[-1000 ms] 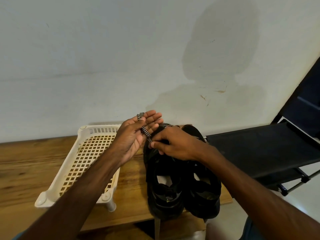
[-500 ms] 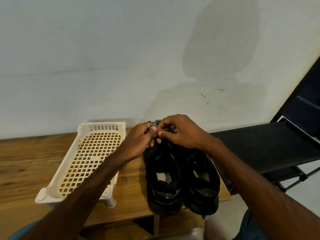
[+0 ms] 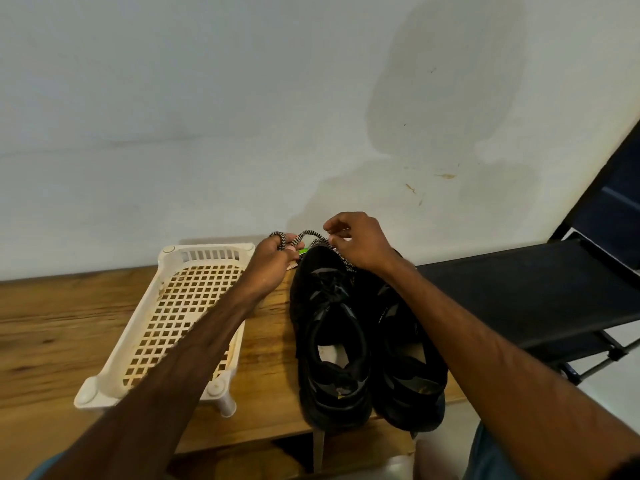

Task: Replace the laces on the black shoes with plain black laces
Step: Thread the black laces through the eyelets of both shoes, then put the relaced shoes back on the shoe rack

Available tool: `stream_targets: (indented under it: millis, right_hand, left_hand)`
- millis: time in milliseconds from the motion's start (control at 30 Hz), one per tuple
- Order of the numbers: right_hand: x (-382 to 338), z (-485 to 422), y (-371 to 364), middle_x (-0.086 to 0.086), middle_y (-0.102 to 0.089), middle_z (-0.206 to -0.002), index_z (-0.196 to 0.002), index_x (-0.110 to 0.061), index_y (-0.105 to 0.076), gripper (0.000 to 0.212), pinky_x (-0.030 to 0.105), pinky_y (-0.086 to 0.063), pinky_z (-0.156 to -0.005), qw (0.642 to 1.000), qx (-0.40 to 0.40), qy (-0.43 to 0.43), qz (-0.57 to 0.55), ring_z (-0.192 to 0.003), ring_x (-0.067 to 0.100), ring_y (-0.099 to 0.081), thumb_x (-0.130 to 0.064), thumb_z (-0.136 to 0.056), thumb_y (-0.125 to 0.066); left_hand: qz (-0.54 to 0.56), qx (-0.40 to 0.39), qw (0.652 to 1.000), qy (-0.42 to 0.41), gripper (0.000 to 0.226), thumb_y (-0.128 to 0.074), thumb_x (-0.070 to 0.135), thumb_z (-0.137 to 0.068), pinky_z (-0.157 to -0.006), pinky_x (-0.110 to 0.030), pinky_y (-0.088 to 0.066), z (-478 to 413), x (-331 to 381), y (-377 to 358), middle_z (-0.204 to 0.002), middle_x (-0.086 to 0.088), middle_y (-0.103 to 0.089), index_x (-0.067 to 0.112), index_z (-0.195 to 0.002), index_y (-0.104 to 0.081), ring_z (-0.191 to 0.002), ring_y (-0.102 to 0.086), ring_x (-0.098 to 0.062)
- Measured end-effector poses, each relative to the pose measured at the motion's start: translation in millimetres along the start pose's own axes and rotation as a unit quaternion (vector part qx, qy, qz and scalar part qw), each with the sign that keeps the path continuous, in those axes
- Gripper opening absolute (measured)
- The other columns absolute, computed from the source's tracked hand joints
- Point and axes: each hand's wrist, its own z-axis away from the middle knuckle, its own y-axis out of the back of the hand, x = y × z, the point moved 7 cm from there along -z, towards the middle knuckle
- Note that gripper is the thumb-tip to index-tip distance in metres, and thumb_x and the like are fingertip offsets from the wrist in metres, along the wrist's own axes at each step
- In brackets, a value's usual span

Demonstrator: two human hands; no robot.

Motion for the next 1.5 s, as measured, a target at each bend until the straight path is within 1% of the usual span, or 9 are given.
stream_targets:
  millis: [133,233,433,700,900,1033,1133,1333,1500]
  right_hand:
    - [-1,2,-10,0.004,-0.074,-0.11,-0.112,-0.011,-0.075,0.024,0.004,-0.043,-0.076,0.998,-0.039,0.014,0.054,-0.098,0.014,-0.069,0.0,-0.093,-0.064]
    - [-4,10,-7,-0.001,-0.074,-0.102,-0.105,-0.014,-0.077,0.022,0.003,-0.043,-0.068,0.996,-0.039,0.026,0.075,-0.091,0.01,-0.067,-0.002,-0.093,-0.064]
    - [-4,38,15,-0.001,-0.075,-0.097,-0.097,-0.016,-0.079,0.017,0.032,-0.059,-0.085,0.996,-0.026,-0.008,0.089,-0.09,0.012,-0.069,-0.009,-0.092,-0.065]
    - [-3,118,50,-0.003,-0.074,-0.108,-0.1,-0.02,-0.079,0.012,0.03,-0.055,-0.095,0.993,-0.04,-0.06,0.098,-0.107,0.014,-0.068,-0.02,-0.088,-0.076]
    - [-4,199,57,0.005,-0.04,-0.151,-0.129,-0.029,-0.061,0.053,0.047,-0.037,-0.117,0.982,-0.003,-0.106,0.157,-0.144,0.026,-0.031,-0.05,-0.084,-0.078]
    - [9,244,55,0.0,-0.052,-0.133,-0.129,-0.028,-0.058,0.072,0.043,-0.054,-0.101,0.984,-0.042,-0.152,0.086,-0.121,0.018,-0.055,-0.069,-0.072,-0.078]
    - [14,255,48,-0.007,-0.067,-0.109,-0.117,-0.027,-0.061,0.052,0.039,-0.06,-0.088,0.985,-0.055,-0.151,0.061,-0.099,0.01,-0.066,-0.056,-0.078,-0.081]
    - [5,242,64,-0.009,-0.065,-0.085,-0.087,-0.031,-0.057,0.025,0.016,-0.048,-0.059,0.988,-0.011,-0.143,0.052,-0.075,0.003,-0.063,-0.047,-0.087,-0.076]
    - [-37,220,121,0.002,-0.069,-0.083,-0.09,-0.018,-0.063,0.043,0.032,-0.06,-0.059,0.988,0.047,-0.141,0.046,-0.071,0.019,-0.071,-0.061,-0.089,-0.066]
  left_hand:
    - [-0.128,-0.019,0.991,0.029,0.03,-0.048,0.017,-0.106,-0.071,-0.03,-0.04,-6,-11,-5,-0.091,-0.01,-0.066,-0.004,-0.105,-0.069,-0.084,-0.058,-0.02]
    - [-0.19,0.051,0.98,-0.008,0.026,-0.061,0.019,-0.1,-0.059,-0.024,-0.036,-2,-8,10,-0.068,-0.006,-0.065,-0.002,-0.096,-0.077,-0.061,-0.054,-0.015]
    - [-0.327,0.176,0.924,-0.093,0.024,-0.083,0.034,-0.081,-0.061,-0.027,-0.053,22,14,29,-0.062,0.0,-0.071,0.015,-0.067,-0.08,-0.062,-0.068,-0.018]
    - [-0.251,0.079,0.954,-0.144,0.027,-0.077,0.039,-0.087,-0.078,-0.029,-0.056,79,23,-3,-0.098,0.006,-0.072,0.018,-0.102,-0.07,-0.082,-0.07,-0.01]
    - [-0.232,-0.027,0.957,-0.171,0.046,-0.069,0.07,-0.076,-0.083,-0.036,-0.057,156,14,-30,-0.116,0.013,-0.061,0.044,-0.107,-0.048,-0.103,-0.063,-0.008]
    - [-0.4,-0.057,0.901,-0.158,0.063,-0.055,0.095,-0.061,-0.079,-0.032,-0.052,186,-7,-42,-0.105,0.015,-0.057,0.046,-0.101,-0.052,-0.096,-0.057,-0.007]
    - [-0.418,-0.059,0.892,-0.163,0.053,-0.065,0.085,-0.067,-0.068,-0.026,-0.05,186,-4,-47,-0.09,0.016,-0.063,0.039,-0.092,-0.057,-0.082,-0.061,-0.005]
    - [-0.371,0.034,0.911,-0.179,0.055,-0.067,0.075,-0.075,-0.054,-0.027,-0.049,175,54,-22,-0.064,0.007,-0.064,0.021,-0.069,-0.061,-0.059,-0.062,-0.011]
    - [-0.247,0.042,0.961,-0.118,0.06,-0.07,0.074,-0.075,-0.052,-0.035,-0.061,160,133,20,-0.083,-0.008,-0.069,0.016,-0.09,-0.062,-0.057,-0.073,-0.023]
